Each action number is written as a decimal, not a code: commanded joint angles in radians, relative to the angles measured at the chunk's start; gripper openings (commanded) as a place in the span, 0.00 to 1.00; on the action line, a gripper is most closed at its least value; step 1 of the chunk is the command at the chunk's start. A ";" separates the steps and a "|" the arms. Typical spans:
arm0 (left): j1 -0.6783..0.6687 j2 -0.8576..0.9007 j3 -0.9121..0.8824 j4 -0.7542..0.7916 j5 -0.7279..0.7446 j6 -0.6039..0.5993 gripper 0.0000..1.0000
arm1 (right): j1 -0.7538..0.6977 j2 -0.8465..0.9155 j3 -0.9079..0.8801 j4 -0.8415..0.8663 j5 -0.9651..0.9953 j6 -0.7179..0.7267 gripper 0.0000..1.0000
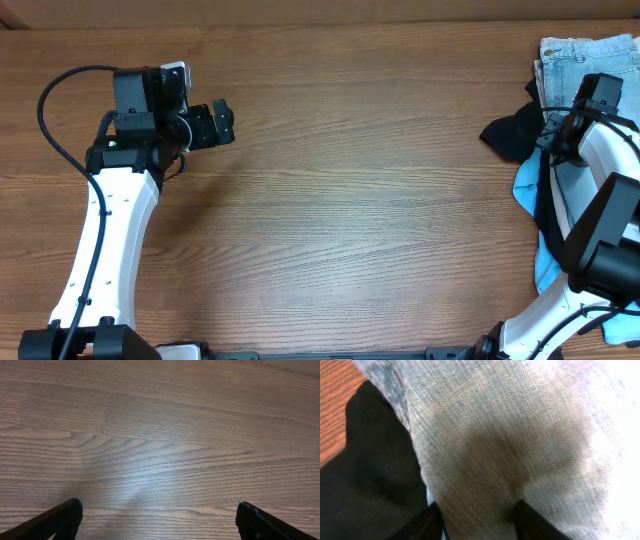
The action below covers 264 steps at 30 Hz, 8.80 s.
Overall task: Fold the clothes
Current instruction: 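Grasp the light blue denim shorts on the stack with the right gripper, then pull the denim shorts off the stack onto the table center, then reach both grippers to the waistband of the denim shorts, then grasp the shorts and spread them flat, left gripper pulling leftward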
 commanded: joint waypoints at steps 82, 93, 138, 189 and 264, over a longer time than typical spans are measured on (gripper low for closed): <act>0.005 -0.038 0.030 0.110 -0.005 0.005 1.00 | 0.109 -0.190 0.097 -0.220 -0.306 -0.045 0.04; 0.039 -0.038 0.030 0.115 -0.006 0.040 1.00 | 0.647 -0.257 0.113 -0.380 -0.344 0.012 0.04; 0.080 -0.038 0.030 0.048 -0.014 0.130 1.00 | 0.372 -0.152 -0.134 -0.270 -0.503 -0.148 0.40; -0.090 0.146 0.030 0.127 0.150 0.425 1.00 | 0.695 -0.351 0.053 -0.442 -0.373 0.206 0.81; 0.182 0.625 0.455 -0.474 -0.082 0.006 1.00 | 1.112 -0.083 -0.201 -0.270 -0.537 0.663 0.69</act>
